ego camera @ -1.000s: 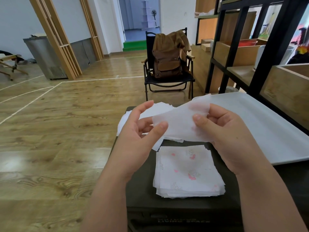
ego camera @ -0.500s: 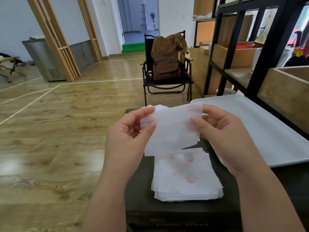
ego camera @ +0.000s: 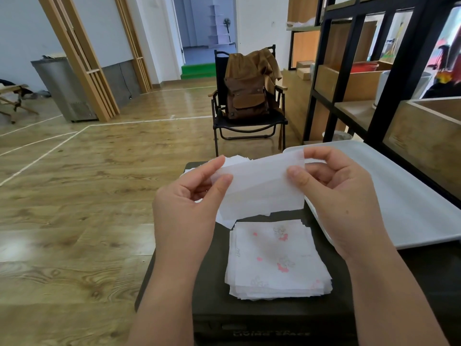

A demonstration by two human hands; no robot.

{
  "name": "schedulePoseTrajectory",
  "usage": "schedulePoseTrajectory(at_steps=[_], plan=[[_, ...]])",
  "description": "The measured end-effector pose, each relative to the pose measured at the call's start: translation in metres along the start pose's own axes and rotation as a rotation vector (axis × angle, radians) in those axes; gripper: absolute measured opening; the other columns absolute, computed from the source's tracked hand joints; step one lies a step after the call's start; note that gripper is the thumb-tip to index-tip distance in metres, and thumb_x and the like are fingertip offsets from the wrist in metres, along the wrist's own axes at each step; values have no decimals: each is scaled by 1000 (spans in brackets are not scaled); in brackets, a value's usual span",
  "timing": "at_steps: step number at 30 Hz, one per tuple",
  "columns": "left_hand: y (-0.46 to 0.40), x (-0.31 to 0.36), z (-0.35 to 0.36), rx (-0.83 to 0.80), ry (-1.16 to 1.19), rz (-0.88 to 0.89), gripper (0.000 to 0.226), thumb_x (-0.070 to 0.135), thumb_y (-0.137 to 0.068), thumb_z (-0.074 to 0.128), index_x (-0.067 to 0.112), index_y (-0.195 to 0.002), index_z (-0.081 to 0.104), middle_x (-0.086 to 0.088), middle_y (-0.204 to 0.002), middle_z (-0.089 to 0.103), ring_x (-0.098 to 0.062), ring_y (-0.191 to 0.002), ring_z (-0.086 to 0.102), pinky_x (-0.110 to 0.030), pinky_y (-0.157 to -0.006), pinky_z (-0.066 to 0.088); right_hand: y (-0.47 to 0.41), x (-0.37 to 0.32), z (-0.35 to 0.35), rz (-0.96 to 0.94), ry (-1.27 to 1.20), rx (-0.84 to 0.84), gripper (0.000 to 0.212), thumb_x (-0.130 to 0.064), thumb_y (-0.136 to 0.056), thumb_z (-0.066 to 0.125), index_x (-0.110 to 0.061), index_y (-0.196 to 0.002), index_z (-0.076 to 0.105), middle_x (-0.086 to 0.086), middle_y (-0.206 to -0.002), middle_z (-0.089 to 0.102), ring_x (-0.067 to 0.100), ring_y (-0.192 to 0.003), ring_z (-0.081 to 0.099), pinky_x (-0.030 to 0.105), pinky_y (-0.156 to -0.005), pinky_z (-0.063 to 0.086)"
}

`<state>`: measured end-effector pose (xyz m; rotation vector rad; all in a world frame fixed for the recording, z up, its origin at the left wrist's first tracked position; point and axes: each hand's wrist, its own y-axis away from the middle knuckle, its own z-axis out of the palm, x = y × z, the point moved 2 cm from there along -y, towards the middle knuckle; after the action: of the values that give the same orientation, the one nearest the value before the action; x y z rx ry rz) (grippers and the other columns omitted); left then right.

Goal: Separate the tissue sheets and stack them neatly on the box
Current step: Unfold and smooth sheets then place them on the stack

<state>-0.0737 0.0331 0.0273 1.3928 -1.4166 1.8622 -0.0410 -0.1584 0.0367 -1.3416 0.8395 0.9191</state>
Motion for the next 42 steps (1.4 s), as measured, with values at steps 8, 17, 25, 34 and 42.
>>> schedulePoseTrajectory(at_steps=[8,17,25,34,42], plan=[[2,3,-1,11,-125,55,29,21,-83,78,45,-99,74,24,-83,73,5,-73,63,-6,-71,47,1,6,-2,-100,316,-80,50,-26,-86,70,-46,-128,53,-28,-80,71,-9,-84,67,2,-79,45],[3,3,-2,1,-237,68,30,22,-83,77,47,-99,70,29,-84,70,3,-77,63,-3,-71,44,-3,11,-2,-41,370,-58,18,-22,-83,73,-39,-81,71,-29,-75,70,-8,-79,66,3,-66,46],[2,9,-2,-6,-324,114,14,30,-85,73,41,-79,68,24,-103,62,2,-96,59,-4,-78,41,-2,2,0,-85,497,-74,11,-36,-86,64,-45,-80,62,-35,-99,54,-18,-101,48,12,-75,41],[10,20,5,-183,-31,-35,16,33,-96,57,37,-81,62,13,-61,51,-6,-58,44,-13,-52,38,8,-12,-3,63,207,-132,14,-31,-91,64,-41,-97,57,5,-68,63,22,-70,62,33,-57,49],[17,-23,15,-298,-423,-311,14,36,-100,46,34,-90,56,16,-43,44,-2,-37,38,-12,-35,28,11,24,-8,394,473,-209,9,-35,-91,62,-37,-96,55,-4,-103,60,12,-89,59,26,-65,44]])
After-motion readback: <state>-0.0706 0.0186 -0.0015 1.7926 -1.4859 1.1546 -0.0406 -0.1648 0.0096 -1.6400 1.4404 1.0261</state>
